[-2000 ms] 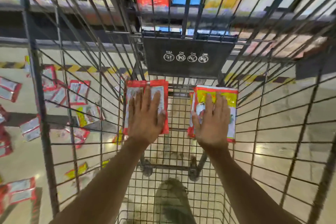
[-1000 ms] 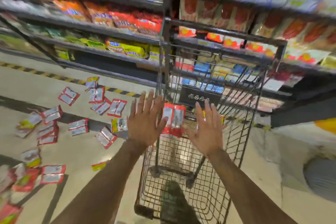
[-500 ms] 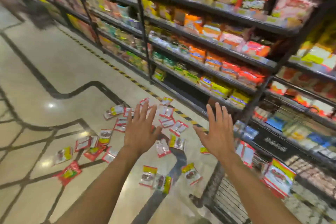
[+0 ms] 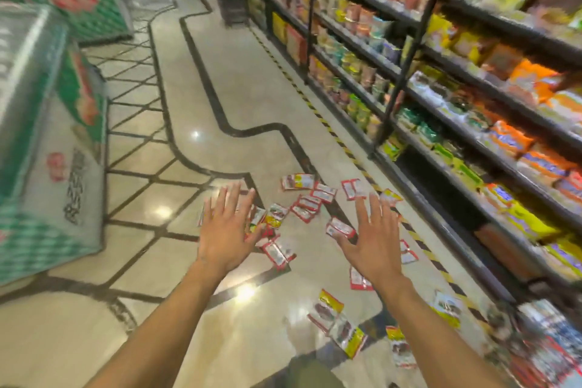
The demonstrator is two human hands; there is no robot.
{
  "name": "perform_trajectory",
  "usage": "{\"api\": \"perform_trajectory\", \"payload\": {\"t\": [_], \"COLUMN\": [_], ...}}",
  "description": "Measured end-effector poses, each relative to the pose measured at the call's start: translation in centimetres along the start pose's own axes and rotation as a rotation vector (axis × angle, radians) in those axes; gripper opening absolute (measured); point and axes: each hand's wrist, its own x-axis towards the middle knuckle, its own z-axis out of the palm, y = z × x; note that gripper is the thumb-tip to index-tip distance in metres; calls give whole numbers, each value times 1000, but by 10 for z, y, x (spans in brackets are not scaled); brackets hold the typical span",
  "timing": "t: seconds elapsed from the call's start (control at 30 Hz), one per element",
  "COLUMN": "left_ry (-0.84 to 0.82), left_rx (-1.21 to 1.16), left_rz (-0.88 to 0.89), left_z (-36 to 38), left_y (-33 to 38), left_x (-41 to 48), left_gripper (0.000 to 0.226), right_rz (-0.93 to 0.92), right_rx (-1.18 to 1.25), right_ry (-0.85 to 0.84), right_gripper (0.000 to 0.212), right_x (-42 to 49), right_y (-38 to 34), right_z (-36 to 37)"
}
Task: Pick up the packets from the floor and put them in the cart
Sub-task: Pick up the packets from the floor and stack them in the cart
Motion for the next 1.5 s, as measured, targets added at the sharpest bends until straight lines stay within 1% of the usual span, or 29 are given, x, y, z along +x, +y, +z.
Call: {"api": "perform_trajectory", "payload": {"t": [0.13,0.27,0.43,0.53,0.7,0.8,0.9,0.97,1.03,1.2,1.33,1.5], "left_ry": [-14,-32,-133,-215,-266,-310,-391,-448,-477,-581,-639,-726], "left_rx": [14,20,21,17,4,0,-7,-21,-41,-71,-80,-15], "left_rz": [-70,-110,-112,-113,-108,-74,-17,10,33,36,66,96], "left_z": [14,41,77,98,133,174,231,276,326,467,591,742], "left_y": [-52,-100,-157,-189,-239,-265,-292,-307,-320,-341,-354,-372], "left_x": [12,46,115,160,227,261,292,306,321,343,347,343], "left_gripper": [81,80,82,86,88,86,83,81,80,81,81,84], "right_rz": [-53,-81,-79,-64,-53,-30,25,71,123,217,287,326], "right_rx": [21,34,84,103,118,129,98,72,54,28,38,53], "right_ry": [-51,-89,-183,-259,-343,-309,-347,-399,-411,-448,-554,-594], "right_gripper": [94,93,99,96,99,98,99,94,90,88,91,87], "right_x": [39,88,167,213,281,308,322,323,322,313,300,282], "right_y": [-45,-79,-116,-138,-172,-183,-181,-177,-172,-141,-108,-70], "right_z": [34,83,147,181,230,273,333,375,421,550,664,804]}}
